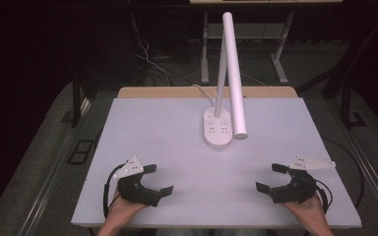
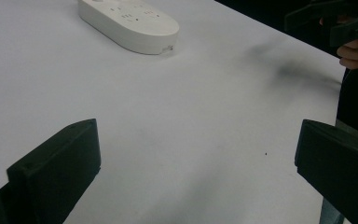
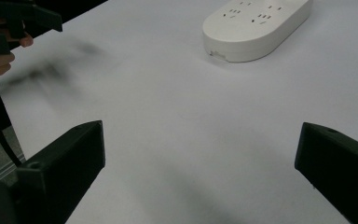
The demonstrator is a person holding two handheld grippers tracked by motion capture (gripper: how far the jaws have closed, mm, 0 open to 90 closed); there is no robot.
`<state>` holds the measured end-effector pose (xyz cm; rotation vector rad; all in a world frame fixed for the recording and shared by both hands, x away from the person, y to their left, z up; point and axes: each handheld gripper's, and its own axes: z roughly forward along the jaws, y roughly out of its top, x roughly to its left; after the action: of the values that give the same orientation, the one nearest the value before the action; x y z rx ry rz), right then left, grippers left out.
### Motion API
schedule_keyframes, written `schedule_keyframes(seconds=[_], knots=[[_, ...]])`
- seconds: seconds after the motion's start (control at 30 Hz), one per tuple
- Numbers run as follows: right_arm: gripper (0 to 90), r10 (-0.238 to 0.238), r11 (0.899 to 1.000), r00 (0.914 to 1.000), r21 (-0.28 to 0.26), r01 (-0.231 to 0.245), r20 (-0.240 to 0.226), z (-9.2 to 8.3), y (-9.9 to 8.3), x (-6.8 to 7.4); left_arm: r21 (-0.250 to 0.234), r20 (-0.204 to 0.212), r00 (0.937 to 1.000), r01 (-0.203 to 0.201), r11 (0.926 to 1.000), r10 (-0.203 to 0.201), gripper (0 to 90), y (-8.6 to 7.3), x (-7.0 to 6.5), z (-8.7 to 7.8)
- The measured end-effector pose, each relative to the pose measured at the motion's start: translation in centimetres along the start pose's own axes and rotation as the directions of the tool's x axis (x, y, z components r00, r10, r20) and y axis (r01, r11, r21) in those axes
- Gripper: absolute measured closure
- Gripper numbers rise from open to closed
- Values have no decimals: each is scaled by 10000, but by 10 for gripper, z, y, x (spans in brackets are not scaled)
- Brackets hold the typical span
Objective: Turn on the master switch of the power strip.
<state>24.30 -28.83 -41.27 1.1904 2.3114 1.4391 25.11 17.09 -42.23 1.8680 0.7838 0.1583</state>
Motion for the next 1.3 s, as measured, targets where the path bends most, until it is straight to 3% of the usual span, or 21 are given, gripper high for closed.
schedule_keyframes(seconds=[0.8, 1.3], knots=[[10, -29, 9986, 9995, 536, 46, -322, 5, -3, 4, 217, 90, 9997, -220, 9995, 218, 0, 1, -1, 0], [10, -80, 9983, 9991, 572, 104, -426, 4, -2, 5, 499, 139, 9989, -453, 9977, 447, 0, 14, -2, -2]])
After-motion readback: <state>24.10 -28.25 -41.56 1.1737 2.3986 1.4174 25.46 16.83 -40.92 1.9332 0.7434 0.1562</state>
